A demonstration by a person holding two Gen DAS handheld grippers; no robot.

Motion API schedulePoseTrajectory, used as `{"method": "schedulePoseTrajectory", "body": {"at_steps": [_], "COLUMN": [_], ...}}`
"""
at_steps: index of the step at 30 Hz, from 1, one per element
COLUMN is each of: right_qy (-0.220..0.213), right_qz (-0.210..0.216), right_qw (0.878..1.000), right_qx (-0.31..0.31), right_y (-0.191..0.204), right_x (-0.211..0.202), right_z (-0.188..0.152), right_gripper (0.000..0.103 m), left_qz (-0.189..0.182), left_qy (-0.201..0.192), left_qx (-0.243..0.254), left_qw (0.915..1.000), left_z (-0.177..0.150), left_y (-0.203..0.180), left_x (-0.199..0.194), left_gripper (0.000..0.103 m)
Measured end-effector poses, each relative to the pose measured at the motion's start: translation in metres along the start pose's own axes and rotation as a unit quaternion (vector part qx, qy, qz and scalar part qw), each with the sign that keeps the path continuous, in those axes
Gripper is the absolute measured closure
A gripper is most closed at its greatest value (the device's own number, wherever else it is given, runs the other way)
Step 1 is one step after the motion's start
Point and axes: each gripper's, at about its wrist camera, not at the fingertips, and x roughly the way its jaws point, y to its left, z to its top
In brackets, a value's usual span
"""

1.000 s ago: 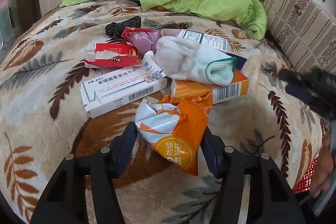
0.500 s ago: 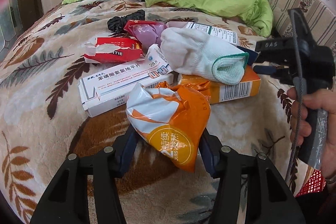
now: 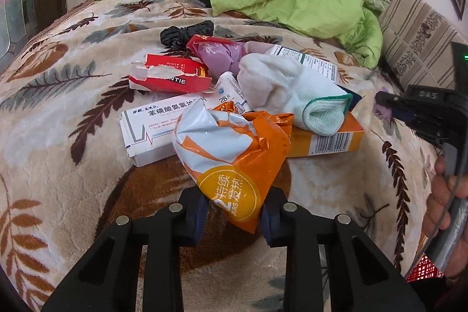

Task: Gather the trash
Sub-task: 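Grasp the orange snack bag with the left tool while the right tool grasps the pink wrapper, then carry the orange bag and pink wrapper over the red basket with both tools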

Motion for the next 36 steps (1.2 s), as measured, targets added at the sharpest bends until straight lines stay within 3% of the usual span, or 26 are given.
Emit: {"method": "schedulePoseTrajectory", "body": {"at_steps": [5,12,19,25,30,36], "right_qy": [-0.038,-0.044,-0.033,-0.051,-0.071,-0.087], "right_qz": [0.026,0.079,0.092,0.051,0.001,-0.042], "right_qw": [0.999,0.995,0.995,0.995,0.989,0.978], "right_qx": [-0.023,-0.036,0.006,0.064,0.130,0.187], "right_y": [0.013,0.014,-0.032,-0.100,-0.170,-0.233], "right_x": [-0.041,-0.093,-0.153,-0.212,-0.256,-0.291], "right_z": [-0.017,-0.063,-0.101,-0.122,-0.139,-0.164], "right_gripper": [0.082,0.082,0.082,0.082,0.082,0.082], "left_qz": [-0.012,-0.049,-0.130,-0.207,-0.270,-0.313], "left_qy": [-0.027,-0.063,-0.063,-0.050,-0.019,0.034], "left_qx": [0.021,0.090,0.169,0.238,0.289,0.351], "left_qw": [0.9993,0.9928,0.9749,0.9477,0.9182,0.8820], "left_z": [-0.001,-0.007,-0.027,-0.047,-0.066,-0.101], "left_y": [-0.009,-0.038,-0.086,-0.147,-0.211,-0.291], "left_x": [-0.014,-0.039,-0.064,-0.096,-0.115,-0.117], "left_gripper": [0.075,0.075,0.075,0.075,0.075,0.075]}}
